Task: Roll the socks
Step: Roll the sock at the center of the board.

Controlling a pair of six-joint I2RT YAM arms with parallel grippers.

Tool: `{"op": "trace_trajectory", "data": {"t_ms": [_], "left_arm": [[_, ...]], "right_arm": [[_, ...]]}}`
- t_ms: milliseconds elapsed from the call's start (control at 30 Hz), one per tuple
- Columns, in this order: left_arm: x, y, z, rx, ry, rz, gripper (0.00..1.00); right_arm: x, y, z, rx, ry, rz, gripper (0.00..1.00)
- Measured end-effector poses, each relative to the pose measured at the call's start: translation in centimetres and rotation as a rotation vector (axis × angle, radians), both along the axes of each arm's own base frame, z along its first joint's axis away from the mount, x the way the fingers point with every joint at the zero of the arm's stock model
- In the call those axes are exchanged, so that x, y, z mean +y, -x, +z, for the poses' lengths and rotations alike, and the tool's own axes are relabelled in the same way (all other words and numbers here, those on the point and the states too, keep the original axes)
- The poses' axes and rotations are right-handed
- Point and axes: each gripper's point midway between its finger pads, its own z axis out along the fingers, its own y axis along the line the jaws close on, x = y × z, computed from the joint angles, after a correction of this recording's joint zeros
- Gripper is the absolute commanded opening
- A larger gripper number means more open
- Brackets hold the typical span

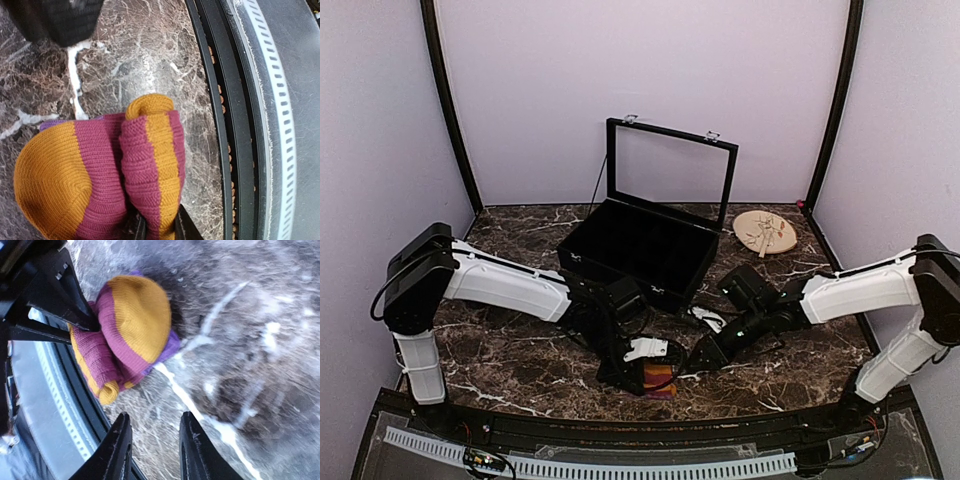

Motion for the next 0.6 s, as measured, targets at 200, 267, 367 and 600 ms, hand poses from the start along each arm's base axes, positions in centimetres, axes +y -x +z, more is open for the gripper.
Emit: {"op": "trace_trajectory", "data": {"t_ms": [200,267,367,600], "left_arm": [[0.0,-0.6,0.0,0.114,-0.023,0.033,0.19],[0.1,-0.8,0.1,0.155,-0.03,0.044,0.19],[0.1,-0.9,0.1,0.205,-0.038,0.056,0.19],[0.2,-1.1,0.1,0.306,-0.054,0.081,0.19]], "right_arm": [[-1.3,-1.1,1.2,-0.145,0.016,-0.064,0.31],[-1.4,-1.3,1.7,-0.199,0.025,-0.076,0.31],[-1.4,-1.2,2.2,-0.28,0.042,-0.08,0.31],[-0.8,0.2,3.1,-0.456,0.077,-0.041,0.31]]}}
